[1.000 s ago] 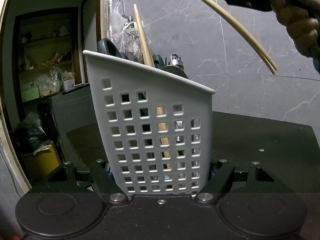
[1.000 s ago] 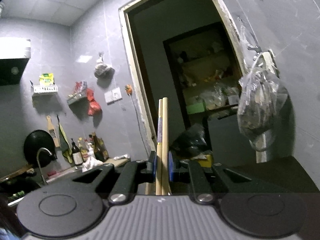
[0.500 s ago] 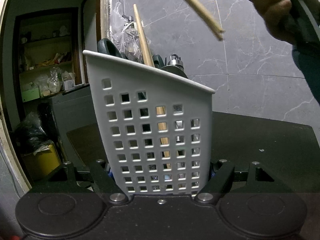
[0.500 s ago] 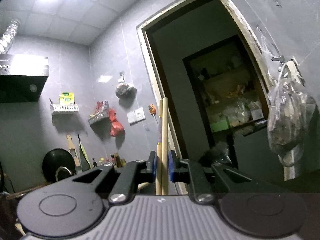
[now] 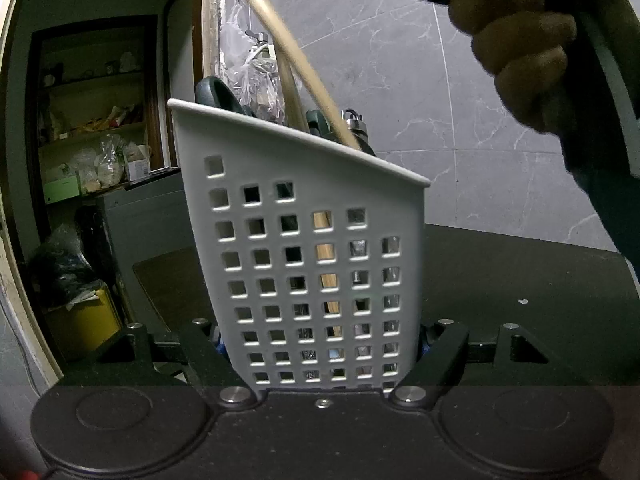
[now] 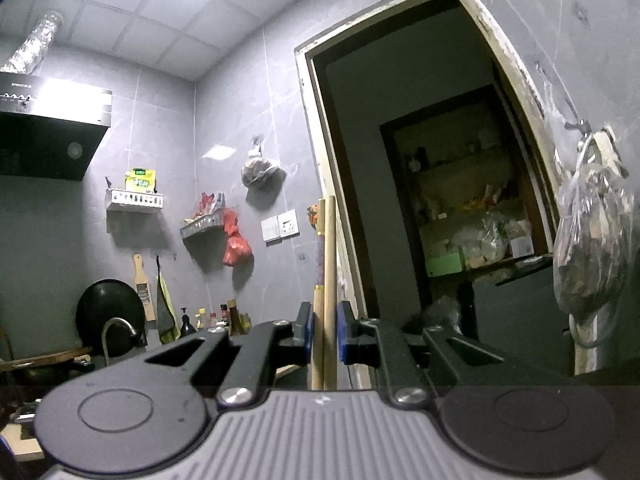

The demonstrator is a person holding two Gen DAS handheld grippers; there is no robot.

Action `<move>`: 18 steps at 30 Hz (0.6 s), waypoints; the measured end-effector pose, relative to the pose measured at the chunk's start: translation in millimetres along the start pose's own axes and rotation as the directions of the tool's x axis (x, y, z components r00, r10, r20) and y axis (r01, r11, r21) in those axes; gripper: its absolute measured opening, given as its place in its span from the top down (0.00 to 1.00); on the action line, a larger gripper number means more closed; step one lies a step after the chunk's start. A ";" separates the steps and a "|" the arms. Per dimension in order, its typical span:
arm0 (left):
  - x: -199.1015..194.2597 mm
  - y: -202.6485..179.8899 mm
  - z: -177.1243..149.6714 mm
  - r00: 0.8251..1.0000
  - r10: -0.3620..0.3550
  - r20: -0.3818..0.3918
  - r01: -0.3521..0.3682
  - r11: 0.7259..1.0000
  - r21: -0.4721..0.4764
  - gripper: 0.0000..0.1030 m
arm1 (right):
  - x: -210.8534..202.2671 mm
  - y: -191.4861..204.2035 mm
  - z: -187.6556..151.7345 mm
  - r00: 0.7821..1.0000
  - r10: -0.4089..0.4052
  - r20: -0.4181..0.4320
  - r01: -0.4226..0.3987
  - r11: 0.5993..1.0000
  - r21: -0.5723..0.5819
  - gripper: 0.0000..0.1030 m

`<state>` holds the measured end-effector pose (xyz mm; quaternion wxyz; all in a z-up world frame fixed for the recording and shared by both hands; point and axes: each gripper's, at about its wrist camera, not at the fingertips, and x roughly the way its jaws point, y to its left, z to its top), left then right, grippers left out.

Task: Organize utensils
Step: 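Tilt the chopsticks upright with the right gripper over the caddy opening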

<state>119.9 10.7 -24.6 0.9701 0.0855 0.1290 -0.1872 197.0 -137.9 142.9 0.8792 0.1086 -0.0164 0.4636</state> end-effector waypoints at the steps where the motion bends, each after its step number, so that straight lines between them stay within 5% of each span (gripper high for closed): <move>1: -0.1 -0.1 0.2 1.000 0.000 0.000 0.000 1.000 0.000 0.25 | 1.0 -0.7 -1.7 1.000 -0.002 -0.004 0.002 1.000 0.006 0.87; 18: -0.1 0.2 -0.2 1.000 0.000 0.000 0.000 1.000 0.000 0.25 | -2.4 -11.7 -30.9 1.000 -0.027 0.016 0.026 0.998 0.060 0.87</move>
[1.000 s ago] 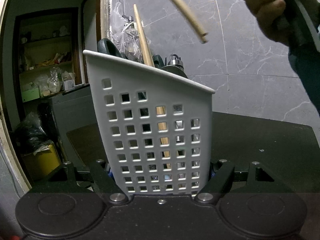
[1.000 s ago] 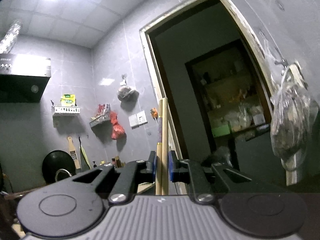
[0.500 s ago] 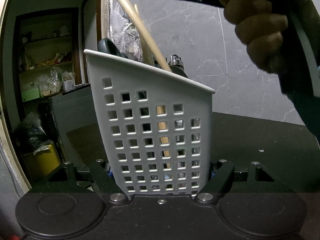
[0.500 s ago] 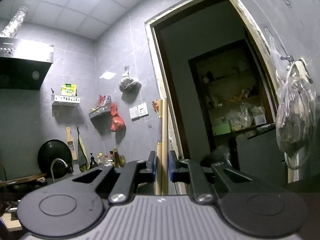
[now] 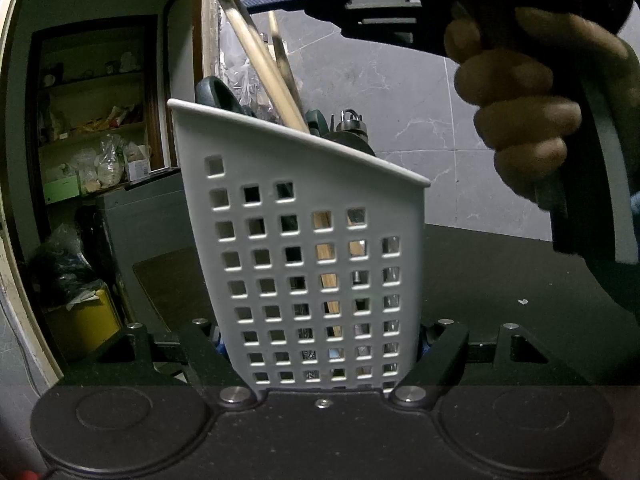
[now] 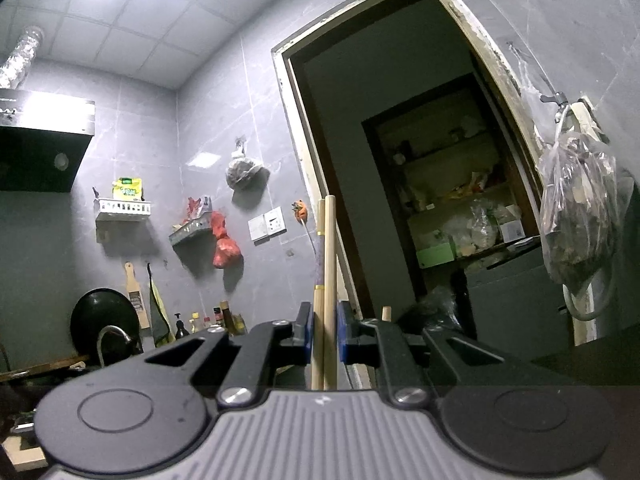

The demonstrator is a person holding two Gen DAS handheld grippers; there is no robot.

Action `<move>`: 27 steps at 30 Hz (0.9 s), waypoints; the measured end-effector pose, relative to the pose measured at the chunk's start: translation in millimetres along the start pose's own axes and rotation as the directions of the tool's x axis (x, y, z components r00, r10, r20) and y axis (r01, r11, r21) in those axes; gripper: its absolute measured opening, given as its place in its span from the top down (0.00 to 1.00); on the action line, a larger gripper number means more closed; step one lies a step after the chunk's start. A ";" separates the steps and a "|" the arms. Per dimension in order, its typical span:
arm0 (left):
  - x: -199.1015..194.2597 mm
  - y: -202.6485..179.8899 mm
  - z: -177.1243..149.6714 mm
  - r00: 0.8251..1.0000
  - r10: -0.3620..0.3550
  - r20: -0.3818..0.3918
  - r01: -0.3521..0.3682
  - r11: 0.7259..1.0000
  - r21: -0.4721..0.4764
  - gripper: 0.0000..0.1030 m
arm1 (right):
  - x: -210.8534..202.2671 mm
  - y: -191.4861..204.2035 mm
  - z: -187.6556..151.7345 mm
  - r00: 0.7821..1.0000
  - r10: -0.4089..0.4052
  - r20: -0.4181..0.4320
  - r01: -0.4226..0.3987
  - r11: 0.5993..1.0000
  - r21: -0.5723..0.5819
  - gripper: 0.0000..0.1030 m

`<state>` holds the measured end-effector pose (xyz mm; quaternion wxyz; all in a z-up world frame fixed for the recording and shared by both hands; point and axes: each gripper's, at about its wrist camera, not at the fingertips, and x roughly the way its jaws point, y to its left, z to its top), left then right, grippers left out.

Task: Organize utensils
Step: 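Tilt the chopsticks upright with the right gripper over the caddy opening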

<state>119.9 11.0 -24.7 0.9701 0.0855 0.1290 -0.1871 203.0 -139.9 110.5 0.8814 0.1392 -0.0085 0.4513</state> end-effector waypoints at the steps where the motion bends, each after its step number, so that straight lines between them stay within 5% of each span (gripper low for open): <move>1: -0.5 -0.7 0.4 1.000 0.000 0.000 0.000 1.000 0.000 0.25 | -1.0 0.3 -1.5 1.000 -0.001 0.004 0.001 1.000 -0.002 0.87; 27: -1.0 -0.5 0.1 1.000 0.000 0.000 0.000 1.000 0.000 0.25 | -22.0 -4.7 -23.8 1.000 -0.011 0.007 0.011 1.000 -0.020 0.87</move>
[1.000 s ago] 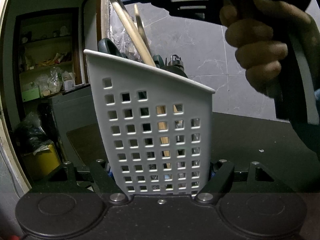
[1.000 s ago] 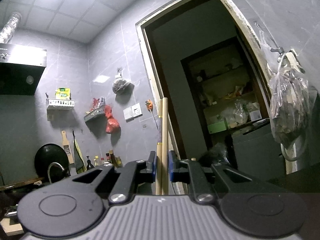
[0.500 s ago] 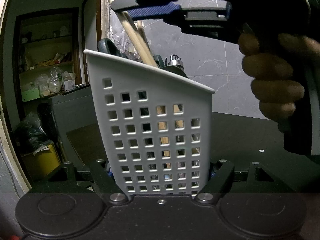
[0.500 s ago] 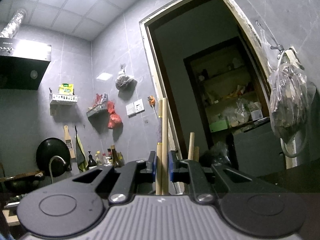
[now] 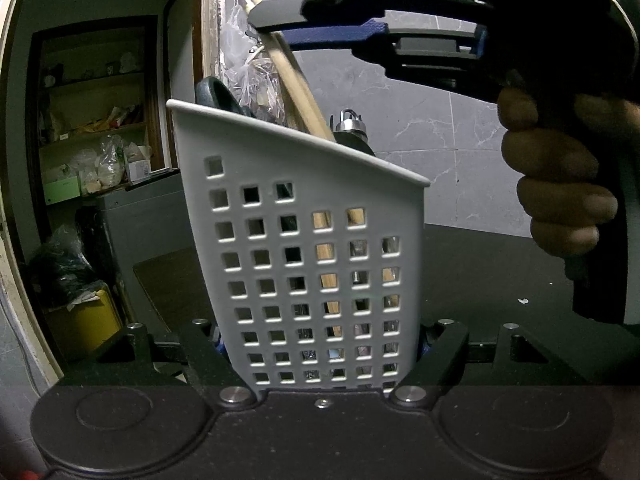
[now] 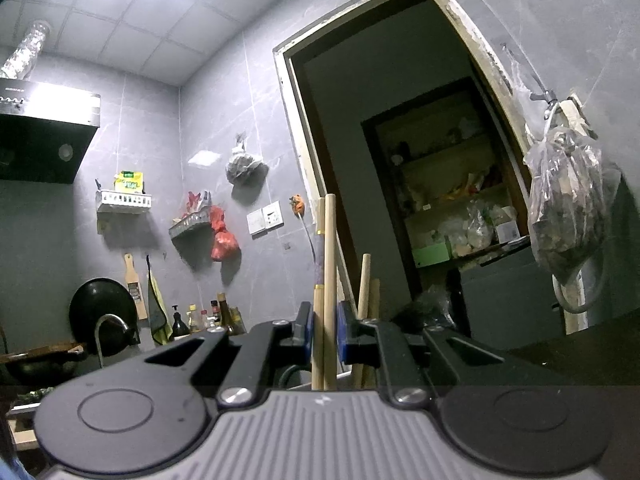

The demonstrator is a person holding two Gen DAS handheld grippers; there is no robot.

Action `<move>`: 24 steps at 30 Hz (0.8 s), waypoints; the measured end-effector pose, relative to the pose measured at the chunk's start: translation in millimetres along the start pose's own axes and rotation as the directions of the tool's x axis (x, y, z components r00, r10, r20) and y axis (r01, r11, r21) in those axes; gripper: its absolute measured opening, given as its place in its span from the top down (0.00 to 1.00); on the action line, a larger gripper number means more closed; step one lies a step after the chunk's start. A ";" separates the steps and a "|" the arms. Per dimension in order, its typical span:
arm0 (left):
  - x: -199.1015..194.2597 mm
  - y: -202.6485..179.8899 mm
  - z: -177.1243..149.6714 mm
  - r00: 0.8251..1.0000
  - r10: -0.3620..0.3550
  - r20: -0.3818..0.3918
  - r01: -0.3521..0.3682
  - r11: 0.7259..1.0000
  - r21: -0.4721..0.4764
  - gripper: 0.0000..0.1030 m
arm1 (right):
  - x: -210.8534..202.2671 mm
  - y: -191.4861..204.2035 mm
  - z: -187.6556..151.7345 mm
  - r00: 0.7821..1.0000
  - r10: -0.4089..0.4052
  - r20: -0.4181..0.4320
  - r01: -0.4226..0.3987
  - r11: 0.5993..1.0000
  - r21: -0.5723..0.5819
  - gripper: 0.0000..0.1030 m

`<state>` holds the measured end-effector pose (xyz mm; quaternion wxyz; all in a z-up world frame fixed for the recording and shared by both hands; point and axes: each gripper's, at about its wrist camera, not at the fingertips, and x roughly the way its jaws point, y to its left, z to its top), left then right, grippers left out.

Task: Organize utensils
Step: 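Tilt the chopsticks upright with the right gripper over the caddy opening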

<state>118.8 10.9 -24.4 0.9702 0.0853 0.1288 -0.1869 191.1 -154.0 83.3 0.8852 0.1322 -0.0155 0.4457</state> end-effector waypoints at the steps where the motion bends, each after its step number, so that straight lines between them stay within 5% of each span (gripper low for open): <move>1: -0.1 0.0 0.0 1.000 0.000 0.000 0.000 1.000 0.000 0.25 | -1.0 0.9 -0.2 1.000 -0.002 0.005 0.002 1.000 -0.004 0.87; 24: -1.8 0.8 -1.3 1.000 0.000 0.000 0.000 1.000 -0.002 0.25 | -50.6 8.7 -15.7 0.987 -0.102 0.125 0.107 0.994 -0.031 0.86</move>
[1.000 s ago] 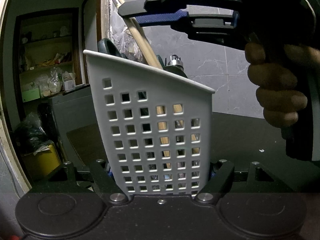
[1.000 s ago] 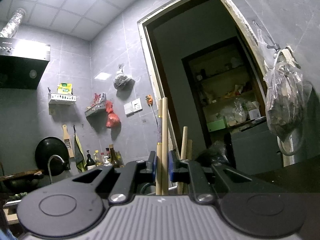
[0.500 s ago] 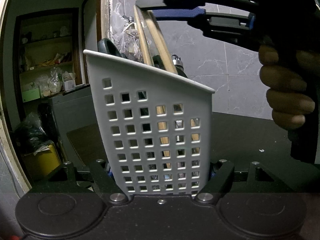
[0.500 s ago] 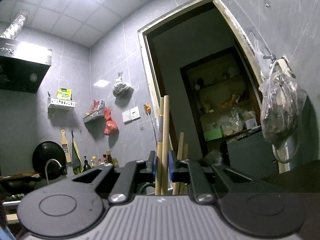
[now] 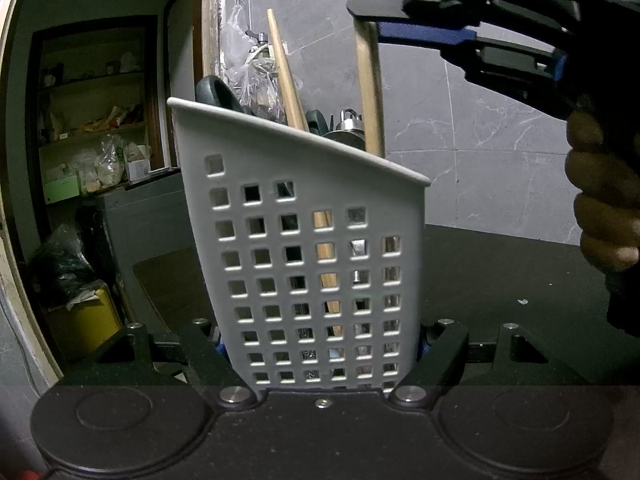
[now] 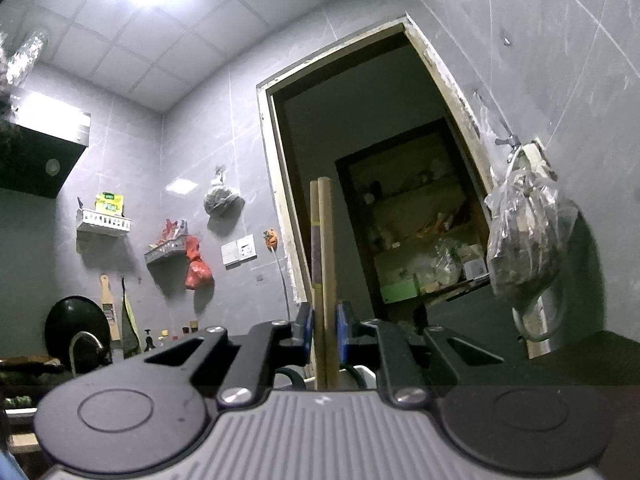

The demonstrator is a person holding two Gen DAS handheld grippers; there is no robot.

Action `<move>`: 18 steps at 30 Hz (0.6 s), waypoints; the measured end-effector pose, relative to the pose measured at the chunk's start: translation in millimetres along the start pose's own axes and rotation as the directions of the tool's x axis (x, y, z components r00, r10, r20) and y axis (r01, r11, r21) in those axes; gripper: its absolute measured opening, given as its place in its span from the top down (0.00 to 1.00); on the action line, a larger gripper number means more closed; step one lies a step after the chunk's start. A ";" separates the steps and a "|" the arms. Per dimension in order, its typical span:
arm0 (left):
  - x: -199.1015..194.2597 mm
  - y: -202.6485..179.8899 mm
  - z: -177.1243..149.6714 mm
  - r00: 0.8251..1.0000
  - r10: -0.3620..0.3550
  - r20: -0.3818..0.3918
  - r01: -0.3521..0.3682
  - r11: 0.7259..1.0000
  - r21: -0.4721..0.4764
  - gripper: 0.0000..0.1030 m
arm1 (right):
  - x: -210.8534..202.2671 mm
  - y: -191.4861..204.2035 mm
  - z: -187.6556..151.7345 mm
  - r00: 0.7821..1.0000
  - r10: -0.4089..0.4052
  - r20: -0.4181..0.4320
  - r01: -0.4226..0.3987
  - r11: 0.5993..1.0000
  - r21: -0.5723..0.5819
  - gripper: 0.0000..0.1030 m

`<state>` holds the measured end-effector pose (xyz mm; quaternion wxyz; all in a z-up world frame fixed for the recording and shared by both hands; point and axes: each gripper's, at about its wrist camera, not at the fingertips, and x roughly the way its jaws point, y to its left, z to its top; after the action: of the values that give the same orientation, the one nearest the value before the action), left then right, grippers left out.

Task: Organize utensils
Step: 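Tilt the chopsticks upright with the right gripper over the caddy opening, then lower the chopsticks tip-first into the caddy and open the right gripper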

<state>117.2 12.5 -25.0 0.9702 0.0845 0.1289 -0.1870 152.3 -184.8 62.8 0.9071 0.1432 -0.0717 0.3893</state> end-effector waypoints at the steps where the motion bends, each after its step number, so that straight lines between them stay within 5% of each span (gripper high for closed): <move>1: 0.0 0.0 0.0 1.000 0.000 0.000 0.000 1.000 0.000 0.25 | -1.4 0.9 -1.2 1.000 -0.003 0.003 0.003 1.000 -0.006 0.86; 18: -1.0 -0.6 -0.2 1.000 0.000 0.000 0.000 1.000 -0.001 0.24 | -0.3 3.8 -16.8 0.997 -0.007 -0.072 0.005 1.000 -0.022 0.86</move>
<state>116.1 12.4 -25.0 0.9702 0.0842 0.1292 -0.1867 149.7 -177.2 47.5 0.9118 0.1193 -0.0426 0.3906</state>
